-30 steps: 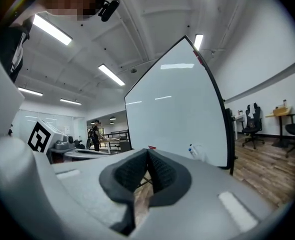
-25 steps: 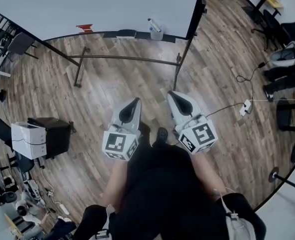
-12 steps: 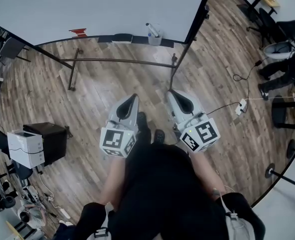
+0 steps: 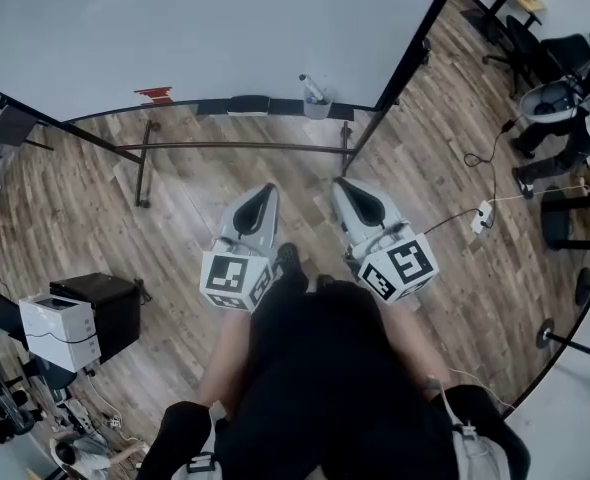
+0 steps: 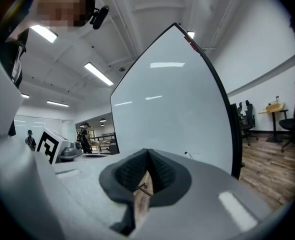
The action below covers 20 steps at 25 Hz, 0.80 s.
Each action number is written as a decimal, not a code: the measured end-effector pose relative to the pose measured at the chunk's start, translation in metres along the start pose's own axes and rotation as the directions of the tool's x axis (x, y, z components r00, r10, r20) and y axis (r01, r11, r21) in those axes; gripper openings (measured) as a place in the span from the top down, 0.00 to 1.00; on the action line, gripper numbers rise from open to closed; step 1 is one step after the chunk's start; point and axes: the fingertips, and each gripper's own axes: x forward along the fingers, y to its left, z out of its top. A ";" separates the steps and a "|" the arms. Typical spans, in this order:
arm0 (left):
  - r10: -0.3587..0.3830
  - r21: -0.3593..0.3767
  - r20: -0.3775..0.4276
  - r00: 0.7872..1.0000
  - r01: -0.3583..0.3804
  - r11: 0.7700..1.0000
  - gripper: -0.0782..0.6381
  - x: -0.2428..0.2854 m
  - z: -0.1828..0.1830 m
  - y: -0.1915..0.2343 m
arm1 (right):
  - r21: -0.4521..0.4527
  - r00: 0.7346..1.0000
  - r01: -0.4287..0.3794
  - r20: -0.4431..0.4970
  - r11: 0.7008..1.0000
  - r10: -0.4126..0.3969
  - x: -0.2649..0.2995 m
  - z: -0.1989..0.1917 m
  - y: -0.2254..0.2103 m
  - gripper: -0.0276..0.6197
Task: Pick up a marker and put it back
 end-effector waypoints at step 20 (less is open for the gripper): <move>0.101 0.004 0.017 0.995 -0.102 0.995 0.87 0.055 0.010 0.017 | 0.000 0.984 -0.160 -0.076 0.987 0.159 0.059 0.003 -0.038 0.95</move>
